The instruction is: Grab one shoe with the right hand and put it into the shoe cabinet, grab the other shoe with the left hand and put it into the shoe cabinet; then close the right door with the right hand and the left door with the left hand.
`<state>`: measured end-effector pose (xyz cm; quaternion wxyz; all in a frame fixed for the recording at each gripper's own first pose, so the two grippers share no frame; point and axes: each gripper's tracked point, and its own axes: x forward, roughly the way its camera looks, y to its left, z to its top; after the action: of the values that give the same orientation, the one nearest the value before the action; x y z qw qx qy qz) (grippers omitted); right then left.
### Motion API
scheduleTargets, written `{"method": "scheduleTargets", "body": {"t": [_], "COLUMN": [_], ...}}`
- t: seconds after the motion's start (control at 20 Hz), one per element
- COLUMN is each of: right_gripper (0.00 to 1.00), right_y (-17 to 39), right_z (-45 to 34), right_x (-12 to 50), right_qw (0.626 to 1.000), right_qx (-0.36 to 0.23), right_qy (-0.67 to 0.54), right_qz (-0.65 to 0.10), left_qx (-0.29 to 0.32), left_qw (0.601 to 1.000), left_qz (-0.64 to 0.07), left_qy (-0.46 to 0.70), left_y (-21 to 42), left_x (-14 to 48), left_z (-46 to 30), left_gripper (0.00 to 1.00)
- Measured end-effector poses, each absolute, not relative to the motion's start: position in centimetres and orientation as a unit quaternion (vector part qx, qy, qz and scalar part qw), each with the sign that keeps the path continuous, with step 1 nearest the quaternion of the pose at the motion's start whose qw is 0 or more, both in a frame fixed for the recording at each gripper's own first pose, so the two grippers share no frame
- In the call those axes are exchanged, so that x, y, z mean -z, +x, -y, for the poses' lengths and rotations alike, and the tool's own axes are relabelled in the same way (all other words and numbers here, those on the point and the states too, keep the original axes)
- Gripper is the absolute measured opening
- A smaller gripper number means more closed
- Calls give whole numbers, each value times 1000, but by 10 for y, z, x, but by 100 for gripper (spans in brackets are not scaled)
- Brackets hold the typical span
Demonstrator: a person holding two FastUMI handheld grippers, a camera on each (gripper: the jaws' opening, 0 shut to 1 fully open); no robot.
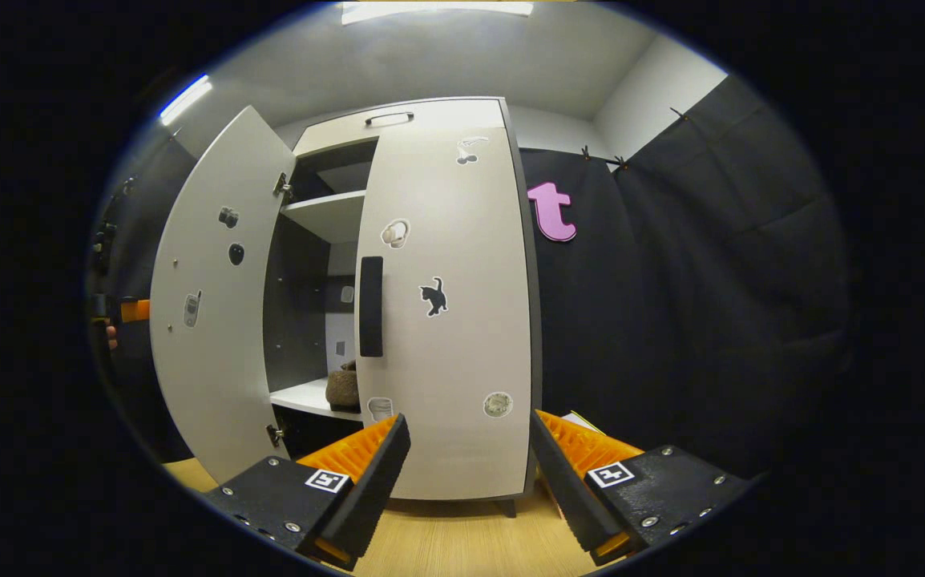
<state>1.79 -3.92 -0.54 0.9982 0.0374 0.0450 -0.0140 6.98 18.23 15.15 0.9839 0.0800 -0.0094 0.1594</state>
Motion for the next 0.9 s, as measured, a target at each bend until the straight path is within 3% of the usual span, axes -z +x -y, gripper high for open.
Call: {"method": "scheduleTargets", "body": {"t": [0.2,0.25,0.35,0.55,0.65,0.75,0.8,0.9], "right_gripper": [93,93,93,93,93,93,93,93], "right_y": [12,11,7,10,7,6,5,4], "right_z": [43,44,45,57,64,71,73,76], "right_x": [6,7,8,12,10,8,7,8], "right_qw": [998,998,998,997,997,997,997,997], "right_qx": [15,16,16,22,30,40,43,49], "right_qy": [35,33,34,33,29,26,26,29], "right_qz": [-47,-49,-52,-61,-60,-56,-56,-58], "left_qx": [-129,-111,-74,-10,-11,1,9,28], "left_qw": [989,991,994,997,998,998,999,999], "left_qz": [8,8,8,5,-1,2,4,2], "left_qy": [76,79,82,70,63,56,51,42], "left_y": [70,72,76,97,104,108,109,113], "left_x": [-148,-147,-143,-129,-123,-124,-123,-120], "left_z": [-152,-138,-109,-58,-54,-41,-34,-19], "left_gripper": [95,91,99,91,96,93,99,92]}}
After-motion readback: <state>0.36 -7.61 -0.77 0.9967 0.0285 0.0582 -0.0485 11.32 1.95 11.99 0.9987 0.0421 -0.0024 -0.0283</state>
